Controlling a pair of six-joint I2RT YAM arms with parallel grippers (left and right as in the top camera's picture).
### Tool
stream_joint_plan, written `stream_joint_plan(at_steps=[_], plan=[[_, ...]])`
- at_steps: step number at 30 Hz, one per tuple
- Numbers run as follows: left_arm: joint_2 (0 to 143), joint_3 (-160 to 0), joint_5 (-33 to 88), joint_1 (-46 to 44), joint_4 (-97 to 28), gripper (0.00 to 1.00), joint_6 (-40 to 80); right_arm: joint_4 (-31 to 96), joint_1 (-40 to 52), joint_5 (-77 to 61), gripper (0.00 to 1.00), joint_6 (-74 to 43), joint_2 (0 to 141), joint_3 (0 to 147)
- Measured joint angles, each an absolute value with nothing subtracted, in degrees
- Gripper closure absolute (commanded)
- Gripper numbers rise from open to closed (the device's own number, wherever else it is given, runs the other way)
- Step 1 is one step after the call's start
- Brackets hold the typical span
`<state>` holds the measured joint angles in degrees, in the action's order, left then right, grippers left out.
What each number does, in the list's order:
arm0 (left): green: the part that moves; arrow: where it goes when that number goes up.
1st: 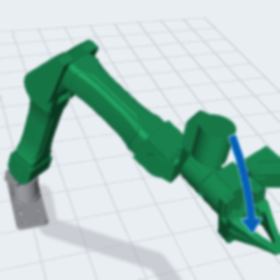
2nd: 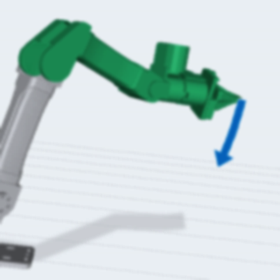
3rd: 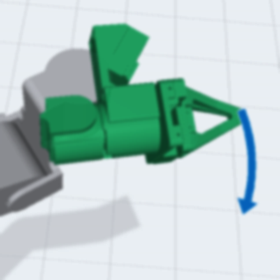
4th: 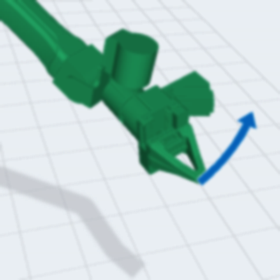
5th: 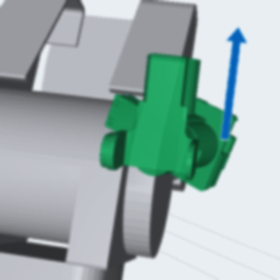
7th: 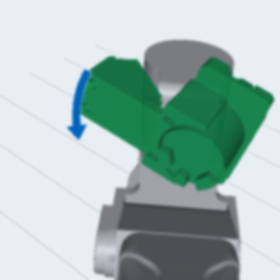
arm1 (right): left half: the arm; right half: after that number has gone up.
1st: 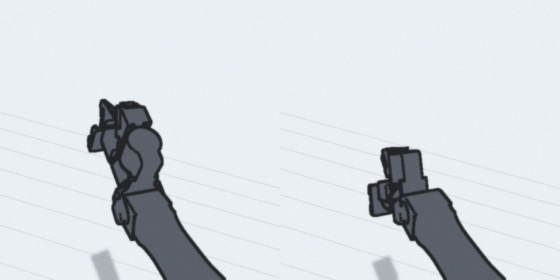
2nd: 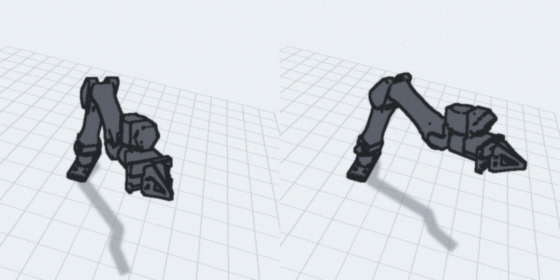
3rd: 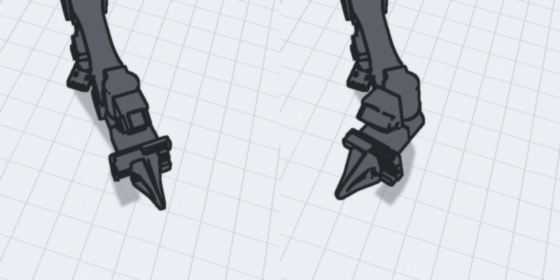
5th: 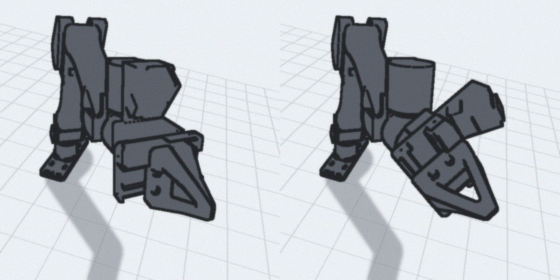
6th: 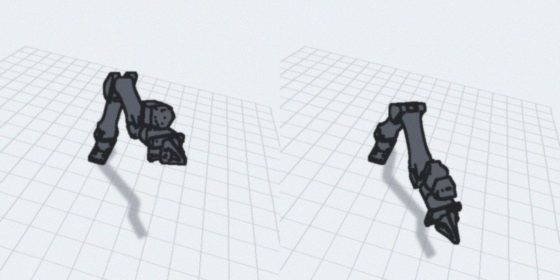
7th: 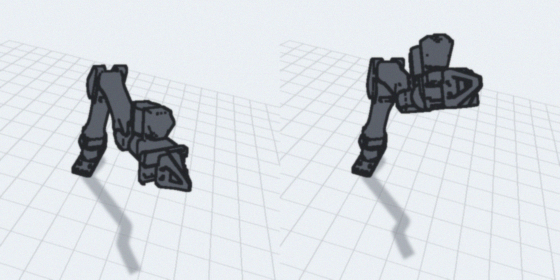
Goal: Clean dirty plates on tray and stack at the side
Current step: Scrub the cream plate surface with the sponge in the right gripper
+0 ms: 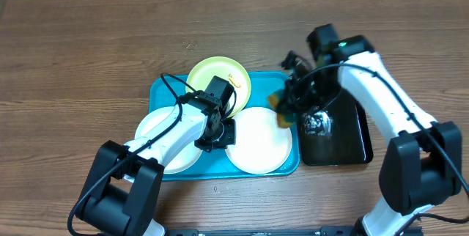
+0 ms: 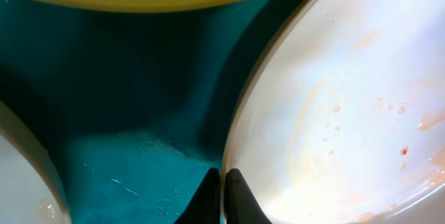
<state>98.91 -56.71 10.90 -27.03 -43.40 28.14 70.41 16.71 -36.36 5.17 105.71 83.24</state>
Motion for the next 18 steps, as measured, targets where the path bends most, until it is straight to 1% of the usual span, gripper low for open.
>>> stream_joint_plan(at_steps=[5,8,9,13,18], plan=[[98.91,-56.71,10.9,-27.03,-43.4,0.96,28.14,61.91,20.67,-45.43,0.96,5.15,105.71,76.42],[98.91,-56.71,10.9,-27.03,-43.38,0.96,28.14,52.36,22.5,-48.73,0.96,2.31,105.69,70.32],[98.91,-56.73,10.9,-27.03,-43.29,0.96,28.14,48.66,23.09,-49.25,0.96,1.02,105.58,68.4],[98.91,-56.73,10.9,-27.03,-43.27,0.96,28.14,40.58,25.89,-50.22,0.96,-2.79,105.6,63.07],[98.91,-56.73,10.9,-27.03,-43.27,0.96,28.14,36.23,27.92,-50.35,0.96,-5.39,105.6,60.53]])
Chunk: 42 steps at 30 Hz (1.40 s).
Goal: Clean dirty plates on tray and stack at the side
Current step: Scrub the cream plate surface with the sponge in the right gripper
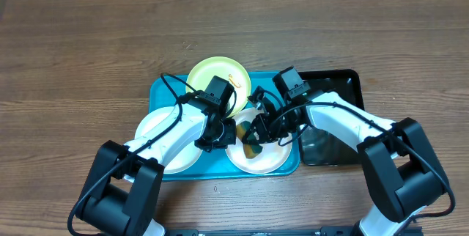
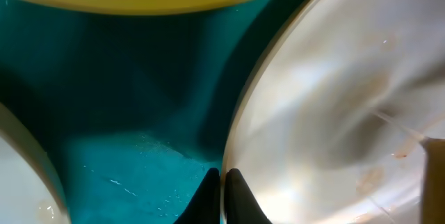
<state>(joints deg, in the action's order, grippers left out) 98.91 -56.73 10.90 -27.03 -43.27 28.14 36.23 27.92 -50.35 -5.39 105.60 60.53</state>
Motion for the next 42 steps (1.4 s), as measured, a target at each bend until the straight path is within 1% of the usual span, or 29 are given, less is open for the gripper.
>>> stream_joint_plan(at_steps=[6,9,15,25,31,40,41,42], plan=[[98.91,-56.73,10.9,-27.03,-43.27,0.96,28.14,36.58,28.56,-41.01,0.96,-10.11,105.6,60.31],[98.91,-56.73,10.9,-27.03,-43.27,0.96,28.14,36.49,29.1,-38.89,0.96,-11.97,105.6,60.31],[98.91,-56.73,10.92,-27.03,-43.27,0.96,28.14,35.11,30.17,-38.26,0.96,-16.73,105.6,60.31],[98.94,-56.77,10.92,-27.03,-43.51,0.96,28.12,34.68,33.23,-37.12,0.96,-19.57,106.13,60.31],[98.94,-56.77,10.9,-27.03,-43.64,0.96,28.12,35.62,32.99,-33.85,0.96,-23.99,106.48,60.29],[98.91,-56.77,10.9,-27.03,-43.64,0.96,28.12,36.62,32.99,-31.62,0.96,-26.52,106.48,60.29],[98.91,-56.77,10.9,-27.03,-43.64,0.96,28.12,36.67,32.99,-31.4,0.96,-26.87,106.48,60.29],[98.91,-56.77,10.9,-27.03,-43.64,0.96,28.1,36.62,32.99,-31.24,0.9,-27.14,106.48,60.29]])
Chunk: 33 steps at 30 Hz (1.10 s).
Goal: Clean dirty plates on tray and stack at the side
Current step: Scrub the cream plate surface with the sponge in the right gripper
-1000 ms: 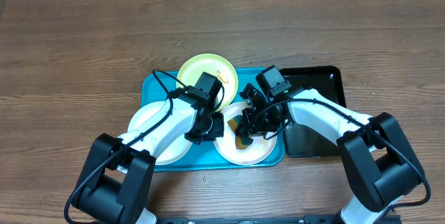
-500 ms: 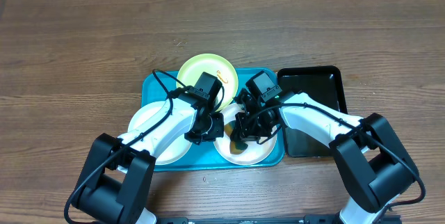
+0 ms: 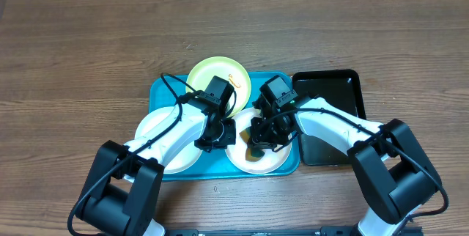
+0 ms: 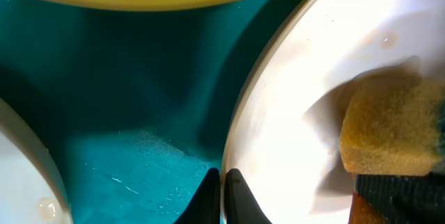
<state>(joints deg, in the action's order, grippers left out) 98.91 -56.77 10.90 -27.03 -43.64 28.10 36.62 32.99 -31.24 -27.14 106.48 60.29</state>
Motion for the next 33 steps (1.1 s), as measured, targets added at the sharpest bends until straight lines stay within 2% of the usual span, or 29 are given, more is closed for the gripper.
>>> stream_joint_plan(at_steps=[2,3,7,12,17,22,24,25,26,27,33], plan=[[98.91,-56.77,10.9,-27.03,-43.64,0.96,28.1,36.71,32.99,-31.14,0.65,-27.83,106.48,60.29],[98.91,-56.77,10.9,-27.03,-43.66,0.95,28.1,36.8,32.99,-31.14,0.63,-27.86,106.48,60.29],[98.91,-56.8,10.9,-27.03,-43.66,0.95,28.1,38.15,32.93,-32.36,0.62,-28.36,106.48,60.38],[98.91,-56.77,10.9,-27.03,-43.66,0.95,28.1,43.2,32.34,-32.82,0.66,-27.57,106.5,62.24],[98.94,-56.8,10.9,-27.03,-43.68,0.94,28.08,45.25,32.34,-32.58,0.59,-26.28,106.5,64.12],[98.91,-56.77,10.9,-27.03,-43.68,0.94,28.08,46.11,33.93,-30.04,0.58,-25.91,106.5,64.12],[98.91,-56.8,10.9,-27.03,-43.7,0.94,28.08,46.33,35.44,-27.97,0.59,-25.87,106.5,64.12],[98.91,-56.8,10.9,-27.03,-43.68,0.94,28.08,46.41,36.23,-26.79,0.63,-25.93,106.5,64.12],[98.91,-56.8,10.9,-27.03,-43.68,0.94,28.08,46.39,36.99,-25.54,0.75,-26.24,106.5,64.12],[98.91,-56.8,10.9,-27.03,-43.68,0.94,28.08,46.41,37.54,-24.69,0.95,-26.63,106.5,64.12],[98.94,-56.77,10.9,-27.03,-43.68,0.94,28.05,47.59,38.54,-21.93,0.96,-27.68,106.5,64.18]])
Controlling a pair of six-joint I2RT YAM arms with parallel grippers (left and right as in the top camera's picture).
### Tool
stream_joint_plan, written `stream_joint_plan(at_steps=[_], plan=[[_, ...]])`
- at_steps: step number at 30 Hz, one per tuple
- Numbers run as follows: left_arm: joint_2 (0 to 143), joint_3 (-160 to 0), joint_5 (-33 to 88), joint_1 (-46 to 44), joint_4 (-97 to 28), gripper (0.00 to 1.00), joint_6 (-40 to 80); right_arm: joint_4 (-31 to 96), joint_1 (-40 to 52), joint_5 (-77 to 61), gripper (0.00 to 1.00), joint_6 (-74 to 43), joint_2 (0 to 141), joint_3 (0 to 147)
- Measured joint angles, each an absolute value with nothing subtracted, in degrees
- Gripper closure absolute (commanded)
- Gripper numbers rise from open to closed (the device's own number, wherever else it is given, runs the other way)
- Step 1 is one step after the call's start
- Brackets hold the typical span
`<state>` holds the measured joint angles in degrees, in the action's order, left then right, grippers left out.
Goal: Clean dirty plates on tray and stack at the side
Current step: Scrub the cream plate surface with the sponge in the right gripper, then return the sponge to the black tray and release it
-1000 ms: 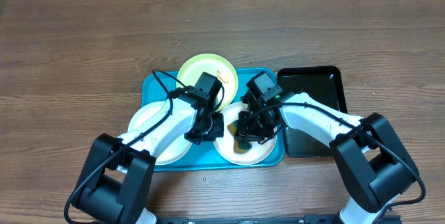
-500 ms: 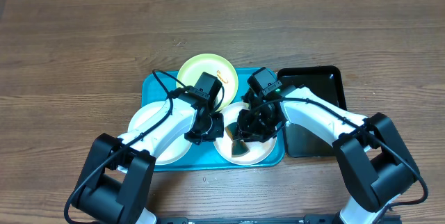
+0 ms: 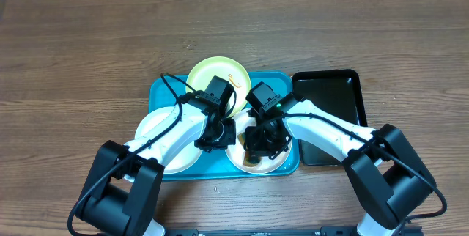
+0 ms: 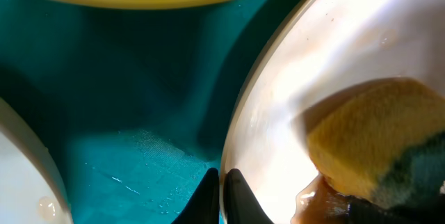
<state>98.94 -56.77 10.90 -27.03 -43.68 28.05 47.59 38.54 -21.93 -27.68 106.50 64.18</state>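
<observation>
On the blue tray (image 3: 162, 89) lie a yellow-green plate (image 3: 212, 75) at the back, a white plate (image 3: 157, 130) on the left and a white plate (image 3: 236, 154) on the right. My left gripper (image 4: 222, 182) is shut on the near rim of the right white plate (image 4: 278, 99). My right gripper (image 3: 260, 148) is down on that plate, shut on a yellow sponge (image 4: 368, 130) with a green back. The sponge lies flat on the plate, with brownish liquid at its lower edge.
A black tray (image 3: 337, 93) stands right of the blue tray, touching it. The yellow plate and the left white plate (image 4: 21, 182) lie close around my left gripper. Bare wooden table surrounds both trays.
The sponge in my right gripper has shifted left across the right white plate, closer to my left gripper. Brownish liquid now shows beside it. The left gripper has not moved.
At first my right gripper held the sponge at the black tray's edge, and the pinched plate showed reddish stains. Then the sponge was over that plate, then pressed on its right part, and now further left. My left gripper kept the rim pinched throughout.
</observation>
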Motion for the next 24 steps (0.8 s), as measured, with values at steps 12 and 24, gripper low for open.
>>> stream_joint_plan(at_steps=[12,24], plan=[[98.94,-56.8,11.57,-27.03,-43.66,0.94,28.05,50.15,34.94,-13.19,0.96,-25.78,106.45,64.79],[98.91,-56.8,11.51,-27.03,-43.75,0.94,28.05,56.47,26.68,-7.9,0.96,-20.8,106.76,76.31]])
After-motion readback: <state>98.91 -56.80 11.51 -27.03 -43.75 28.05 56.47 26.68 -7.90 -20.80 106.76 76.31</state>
